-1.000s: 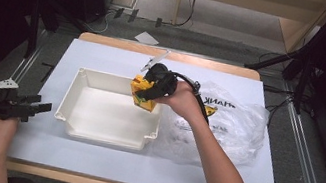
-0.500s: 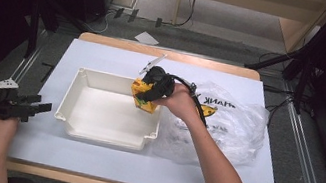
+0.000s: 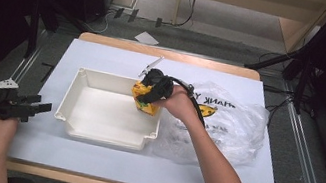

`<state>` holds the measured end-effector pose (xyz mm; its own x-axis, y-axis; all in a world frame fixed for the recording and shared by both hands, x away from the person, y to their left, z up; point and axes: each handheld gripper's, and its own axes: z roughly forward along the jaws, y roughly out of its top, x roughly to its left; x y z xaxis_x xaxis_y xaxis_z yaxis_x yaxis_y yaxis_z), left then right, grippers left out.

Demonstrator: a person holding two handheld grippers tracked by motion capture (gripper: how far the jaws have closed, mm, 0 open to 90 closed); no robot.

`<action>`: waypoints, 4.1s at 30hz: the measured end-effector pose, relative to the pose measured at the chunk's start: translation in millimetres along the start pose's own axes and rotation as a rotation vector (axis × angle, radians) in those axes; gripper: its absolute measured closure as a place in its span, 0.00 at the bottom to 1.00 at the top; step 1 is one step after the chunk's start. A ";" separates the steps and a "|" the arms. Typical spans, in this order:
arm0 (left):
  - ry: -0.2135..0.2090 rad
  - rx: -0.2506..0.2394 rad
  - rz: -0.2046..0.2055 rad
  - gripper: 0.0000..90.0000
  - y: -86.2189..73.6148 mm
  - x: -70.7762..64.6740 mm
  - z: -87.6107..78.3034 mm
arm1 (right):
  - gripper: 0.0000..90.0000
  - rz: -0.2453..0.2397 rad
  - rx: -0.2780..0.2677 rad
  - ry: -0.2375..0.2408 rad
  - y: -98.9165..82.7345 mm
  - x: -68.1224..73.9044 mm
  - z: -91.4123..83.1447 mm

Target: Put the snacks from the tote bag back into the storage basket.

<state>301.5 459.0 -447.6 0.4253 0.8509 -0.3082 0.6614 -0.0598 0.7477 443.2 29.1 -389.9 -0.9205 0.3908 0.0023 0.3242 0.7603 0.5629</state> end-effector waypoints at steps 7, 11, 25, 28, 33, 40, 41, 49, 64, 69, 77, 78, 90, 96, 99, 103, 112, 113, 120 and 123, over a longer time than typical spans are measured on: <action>0.001 0.001 -0.001 0.29 0.1 -0.4 0.3 | 0.57 0.011 -0.006 0.008 -1.4 -3.2 0.9; 0.001 0.002 0.001 0.29 0.1 -0.5 0.4 | 0.57 0.026 -0.010 0.015 -2.6 -6.2 0.9; 0.002 0.002 0.002 0.29 0.2 -0.7 0.4 | 0.57 0.045 -0.007 0.020 -4.4 -10.0 -0.5; 0.002 0.002 0.001 0.29 0.0 -0.6 0.4 | 0.56 0.050 -0.009 0.022 -5.0 -11.8 -0.9; 0.003 0.004 0.002 0.29 0.0 -0.9 0.4 | 0.56 0.039 0.005 0.014 -5.1 -11.2 -2.4; 0.000 0.006 0.004 0.29 0.1 -0.8 0.7 | 0.55 0.032 0.018 0.004 -5.4 -10.4 -6.4; 0.001 0.008 0.004 0.29 0.2 -0.9 0.8 | 0.55 0.033 0.018 0.004 -5.6 -10.6 -7.5; 0.001 0.010 0.003 0.29 1.0 -1.1 2.2 | 0.55 0.048 -0.017 0.027 -5.6 -12.1 -17.4; -0.005 0.018 0.012 0.29 5.6 -1.0 8.1 | 0.55 0.083 -0.136 0.036 -10.6 -10.6 -67.3; -0.005 0.024 0.013 0.29 8.6 0.1 11.6 | 0.58 0.080 -0.133 0.039 -14.1 -8.1 -72.1; -0.010 0.032 0.014 0.29 13.4 0.2 18.7 | 0.60 0.056 -0.142 0.056 -16.8 0.2 -78.7; -0.008 0.032 0.013 0.29 13.8 0.4 19.6 | 0.61 0.049 -0.143 0.059 -17.1 1.7 -79.6; -0.020 0.035 0.010 0.29 19.2 1.2 27.2 | 0.76 0.035 -0.116 0.114 -22.1 7.2 -75.0; -0.015 0.026 -0.013 0.29 19.6 4.2 27.4 | 0.89 0.003 -0.135 0.087 -23.4 11.3 -73.3; -0.016 0.023 -0.017 0.29 20.1 4.9 28.0 | 0.98 0.004 -0.163 0.074 -24.1 14.6 -73.2; -0.019 0.017 -0.021 0.29 20.6 5.7 28.7 | 1.00 0.004 -0.144 0.090 -26.2 15.2 -69.1; -0.028 0.003 -0.033 0.29 21.9 7.6 30.3 | 1.00 0.026 -0.082 0.116 -34.6 8.5 -49.8; -0.027 0.001 -0.035 0.29 21.9 7.7 30.6 | 1.00 0.029 -0.073 0.113 -35.2 7.9 -47.9; -0.032 -0.003 -0.040 0.29 22.2 8.1 31.5 | 1.00 0.033 -0.072 0.120 -37.3 6.7 -41.7; -0.032 -0.003 -0.039 0.29 22.2 8.0 31.4 | 1.00 0.031 -0.068 0.120 -37.6 5.9 -40.6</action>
<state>339.0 448.0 -452.0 0.4190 0.8354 -0.3557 0.6760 -0.0255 0.7364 416.6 -18.2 -377.5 -0.9312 0.3453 0.1170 0.3407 0.7102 0.6161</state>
